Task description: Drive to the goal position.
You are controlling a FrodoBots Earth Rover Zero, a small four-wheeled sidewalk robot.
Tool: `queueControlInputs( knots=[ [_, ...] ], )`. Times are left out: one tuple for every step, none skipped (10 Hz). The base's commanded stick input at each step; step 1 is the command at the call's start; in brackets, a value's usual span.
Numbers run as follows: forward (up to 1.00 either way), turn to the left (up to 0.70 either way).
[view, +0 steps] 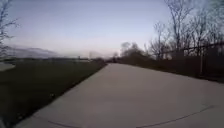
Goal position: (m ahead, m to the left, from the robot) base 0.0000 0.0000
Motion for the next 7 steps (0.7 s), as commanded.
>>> queueControlInputs(
  knots=[
    [0.05, 0.0],
    [0.0, 0.0],
    [0.03, 0.0],
    [0.05, 0.0],
    [0.05, 0.0],
    [0.05, 0.0],
    [0.05, 0.0]
  ],
)
